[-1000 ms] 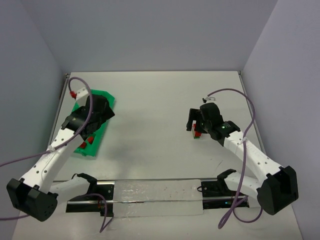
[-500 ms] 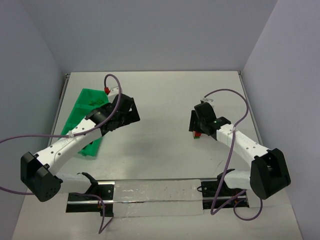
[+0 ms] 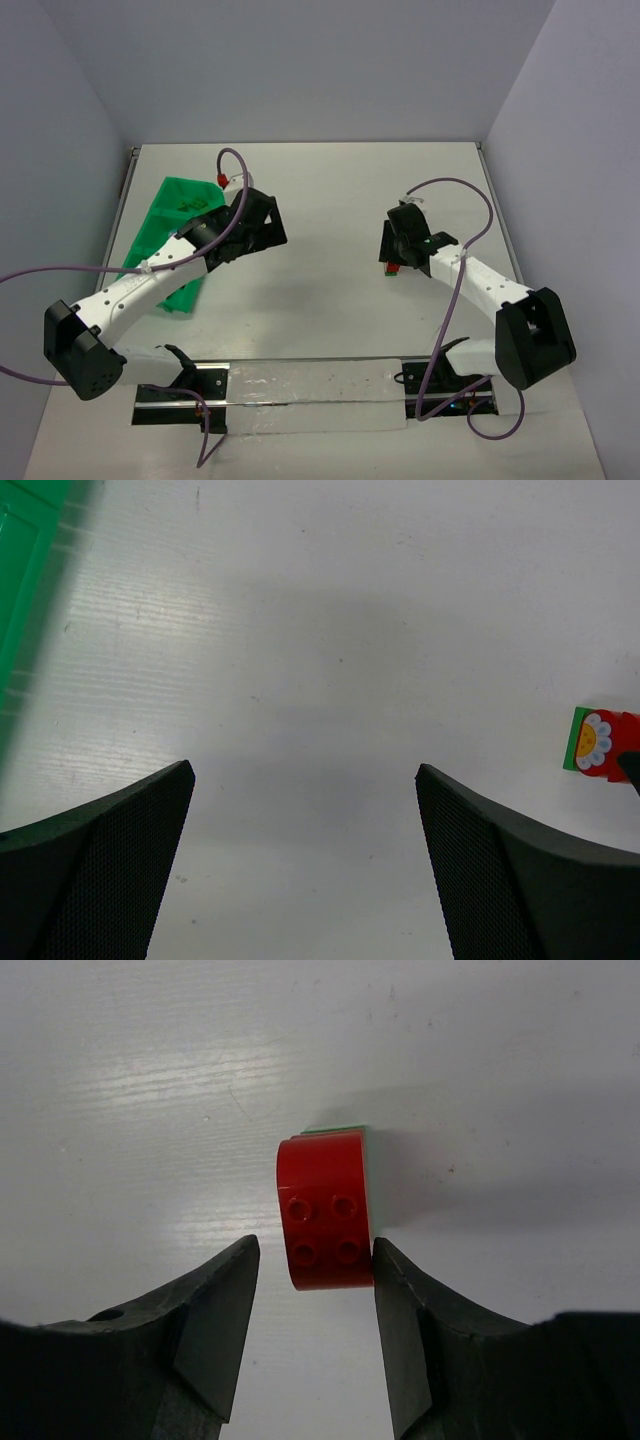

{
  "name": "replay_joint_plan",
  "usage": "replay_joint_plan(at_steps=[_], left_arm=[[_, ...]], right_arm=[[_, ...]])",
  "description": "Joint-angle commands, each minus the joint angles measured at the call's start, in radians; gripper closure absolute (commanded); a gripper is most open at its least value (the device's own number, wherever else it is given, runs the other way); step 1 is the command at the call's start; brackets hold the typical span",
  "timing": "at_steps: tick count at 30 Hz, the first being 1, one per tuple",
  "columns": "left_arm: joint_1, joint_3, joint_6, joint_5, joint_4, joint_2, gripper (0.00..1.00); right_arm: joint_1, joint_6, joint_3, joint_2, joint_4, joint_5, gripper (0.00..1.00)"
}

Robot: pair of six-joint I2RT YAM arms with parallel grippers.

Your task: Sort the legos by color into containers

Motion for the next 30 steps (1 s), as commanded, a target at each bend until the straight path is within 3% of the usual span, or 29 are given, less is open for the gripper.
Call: replay_joint_plan(at_steps=[1, 7, 12, 17, 24, 30], left_arm=[[-0.012, 0.047, 0.016, 0.016, 0.036, 0.008, 0.01], [-0.054, 0.064, 0.036, 0.054, 0.057, 0.042, 0.01], [-0.142, 0.135, 0.059, 0.069, 0.053, 0.166, 0.01], [-0.211, 0.248, 0.103, 0.085, 0.049, 0.299, 0.01], [-0.307, 0.423, 0.169, 0.136, 0.062, 0.508, 0.01], [-0.367, 0.705, 0.158, 0.159, 0.036, 0.743, 0.01]], right_arm=[[-0.007, -0.001, -0.017, 0.004, 0.063, -0.058, 0.43], [-0.007, 0.010, -0.029, -0.022, 0.099, -0.150, 0.29], [-0.015, 0.020, -0.014, -0.080, 0.044, -0.098, 0.15], [-0.093, 0.053, -0.021, -0.242, -0.014, -0.017, 0.13], [-0.335, 0.107, -0.066, -0.453, -0.060, 0.018, 0.12], [-0.435, 0.141, -0.048, -0.571, -0.103, 0.064, 0.11]])
